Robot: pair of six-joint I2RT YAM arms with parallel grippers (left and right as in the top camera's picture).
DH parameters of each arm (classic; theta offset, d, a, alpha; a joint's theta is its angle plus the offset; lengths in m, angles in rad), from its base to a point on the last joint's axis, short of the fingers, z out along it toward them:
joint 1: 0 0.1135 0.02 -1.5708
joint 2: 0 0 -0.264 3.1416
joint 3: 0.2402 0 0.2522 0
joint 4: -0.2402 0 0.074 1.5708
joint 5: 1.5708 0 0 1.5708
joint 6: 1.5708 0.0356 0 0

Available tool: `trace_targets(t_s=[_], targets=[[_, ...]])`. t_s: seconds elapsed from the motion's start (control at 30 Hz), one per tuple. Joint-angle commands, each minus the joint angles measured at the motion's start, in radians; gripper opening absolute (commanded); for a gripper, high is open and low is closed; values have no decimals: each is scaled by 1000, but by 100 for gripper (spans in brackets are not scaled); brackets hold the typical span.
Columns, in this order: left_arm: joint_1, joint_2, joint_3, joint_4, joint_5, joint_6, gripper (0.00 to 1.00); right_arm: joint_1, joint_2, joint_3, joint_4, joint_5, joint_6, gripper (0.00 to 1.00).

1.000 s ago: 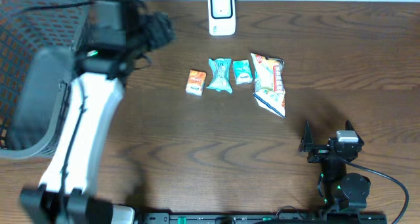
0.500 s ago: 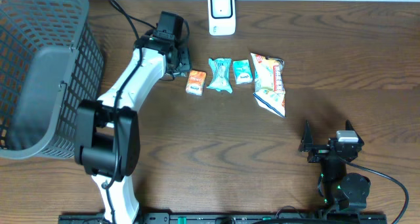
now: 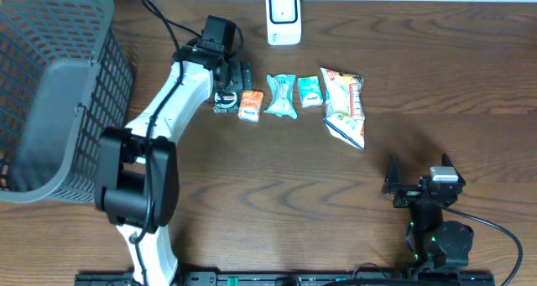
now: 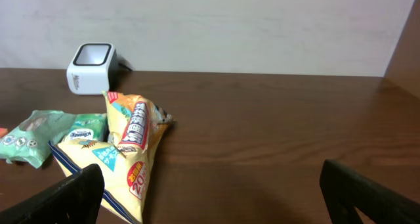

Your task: Scan the item barcode

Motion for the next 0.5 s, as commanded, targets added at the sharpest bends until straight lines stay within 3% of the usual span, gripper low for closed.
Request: trace_targets(t_s=[0.0,0.23,0.47], targets=[[-1,-193,15,0,-13,6,96,6,-5,-2,-5,1,-12,99],[12,-534,15,-90,-14,6,97,6,-5,-2,-5,1,-11,99],[135,-715,14,-285,-13,-2,98,6,-5,-2,-5,1,-12,99]])
